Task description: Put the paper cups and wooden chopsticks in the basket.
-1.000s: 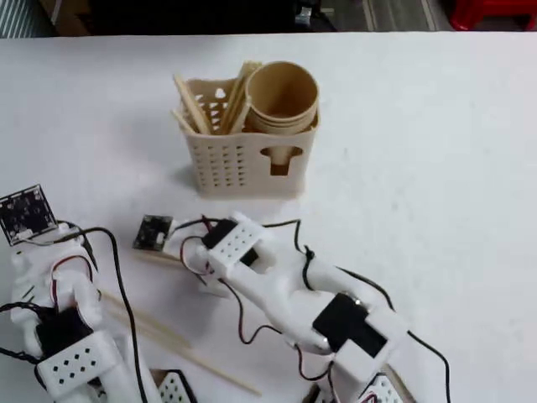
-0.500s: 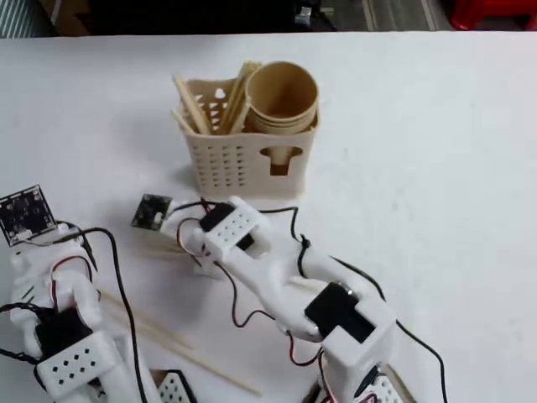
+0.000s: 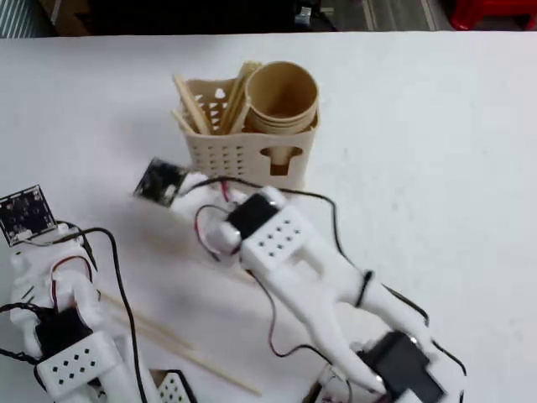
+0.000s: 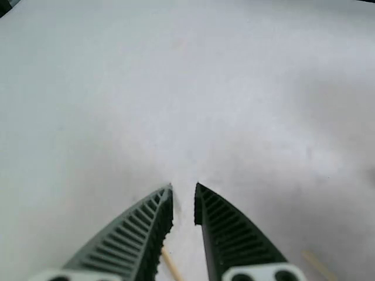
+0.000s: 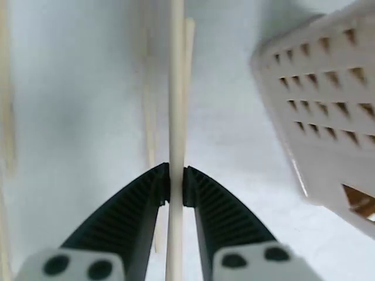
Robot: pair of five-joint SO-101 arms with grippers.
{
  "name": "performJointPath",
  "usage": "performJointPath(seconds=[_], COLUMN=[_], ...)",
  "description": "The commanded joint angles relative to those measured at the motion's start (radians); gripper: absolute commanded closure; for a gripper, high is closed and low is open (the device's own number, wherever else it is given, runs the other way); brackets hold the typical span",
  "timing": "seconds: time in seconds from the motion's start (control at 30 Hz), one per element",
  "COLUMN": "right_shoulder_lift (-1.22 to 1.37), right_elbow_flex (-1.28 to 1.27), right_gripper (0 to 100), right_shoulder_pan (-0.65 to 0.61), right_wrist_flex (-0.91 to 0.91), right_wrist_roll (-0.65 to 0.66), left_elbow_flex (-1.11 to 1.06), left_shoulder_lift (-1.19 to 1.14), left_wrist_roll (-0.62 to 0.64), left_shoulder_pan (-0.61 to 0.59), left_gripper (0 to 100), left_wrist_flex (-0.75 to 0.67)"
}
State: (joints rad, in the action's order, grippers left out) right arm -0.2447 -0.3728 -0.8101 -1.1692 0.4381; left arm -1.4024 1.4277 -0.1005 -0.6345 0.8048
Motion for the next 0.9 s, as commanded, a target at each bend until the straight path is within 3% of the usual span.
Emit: performJointPath(seconds=[0.0, 0.1, 0.37, 0.87], right_shoulder_lift=[-0.136, -0.222, -0.278, -0.145], right_elbow_flex=[0.018, 0.038, 0.238, 0.316], right_gripper=[98.1, 98.1, 98.1, 98.1], right_shoulder_pan=[0.03, 0.03, 0.054, 0.22], right_wrist_flex=[-0.005, 0.024, 0.202, 0.937], right_wrist_roll=[-0.008, -0.017, -0.235, -0.382], left_elbow_flex=[0.003, 0.003, 0.003, 0.003], left_shoulder_lift=[0.013, 0.013, 0.013, 0.013], left_wrist_roll=[0.005, 0.005, 0.005, 0.005], left_shoulder_pan=[-0.002, -0.002, -0.002, -0.002], left_gripper=[92, 92, 92, 92], left_wrist_flex=[-0.026, -0.026, -0.026, -0.026])
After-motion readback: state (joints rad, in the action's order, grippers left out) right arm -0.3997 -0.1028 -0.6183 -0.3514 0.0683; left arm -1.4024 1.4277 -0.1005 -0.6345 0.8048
